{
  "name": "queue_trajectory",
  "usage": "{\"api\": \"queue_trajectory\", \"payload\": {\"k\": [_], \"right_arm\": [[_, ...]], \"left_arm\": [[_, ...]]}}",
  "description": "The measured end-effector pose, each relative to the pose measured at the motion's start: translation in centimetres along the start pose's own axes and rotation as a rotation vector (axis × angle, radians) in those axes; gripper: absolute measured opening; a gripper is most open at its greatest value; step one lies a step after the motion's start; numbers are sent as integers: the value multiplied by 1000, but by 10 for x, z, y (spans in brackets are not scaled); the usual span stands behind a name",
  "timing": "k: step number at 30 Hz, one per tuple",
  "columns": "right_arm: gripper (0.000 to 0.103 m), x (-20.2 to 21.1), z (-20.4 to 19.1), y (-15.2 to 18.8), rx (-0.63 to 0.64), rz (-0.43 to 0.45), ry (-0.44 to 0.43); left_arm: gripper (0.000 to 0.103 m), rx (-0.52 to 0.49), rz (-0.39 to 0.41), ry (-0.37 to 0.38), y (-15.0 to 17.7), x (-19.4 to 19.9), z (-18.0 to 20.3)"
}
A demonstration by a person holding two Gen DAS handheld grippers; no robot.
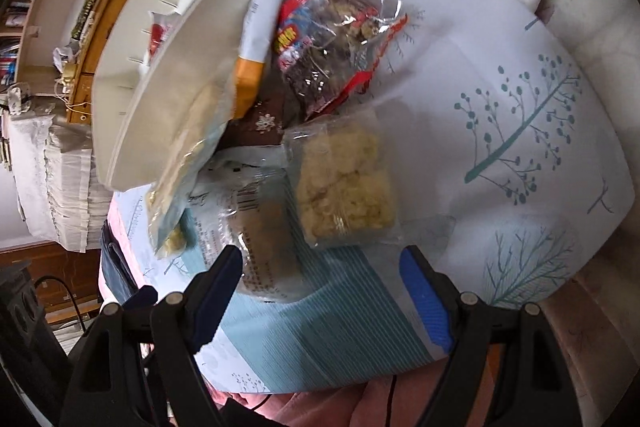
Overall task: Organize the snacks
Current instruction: 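Grasp the clear cookie bag with the right tool while the left tool grasps the clear bread bag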
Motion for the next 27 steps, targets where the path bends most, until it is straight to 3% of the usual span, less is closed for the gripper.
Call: {"api": "queue_trajectory", "payload": {"k": [11,23,27], "right_arm": [[82,-37,6,-23,-10,-138,72],[81,-54,0,-44,44,-195,189],[71,-58,-4,-50,60,-195,205]], "left_arm": [[91,39,-161,-40,-14,-55,2],[91,93,-218,-54,-32,-81,-4],[84,94,-225,-39,-39,-90,2]]}}
Point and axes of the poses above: each gripper's, at about its wrist camera, not at the fingertips, and x roughly against the way its jaws point, z to its right, y to its underside, the point moved 3 cm from there along -x, roughly the way its jaws point, and after that the axes turned 4 degrees about z, right-handed, at the moved point
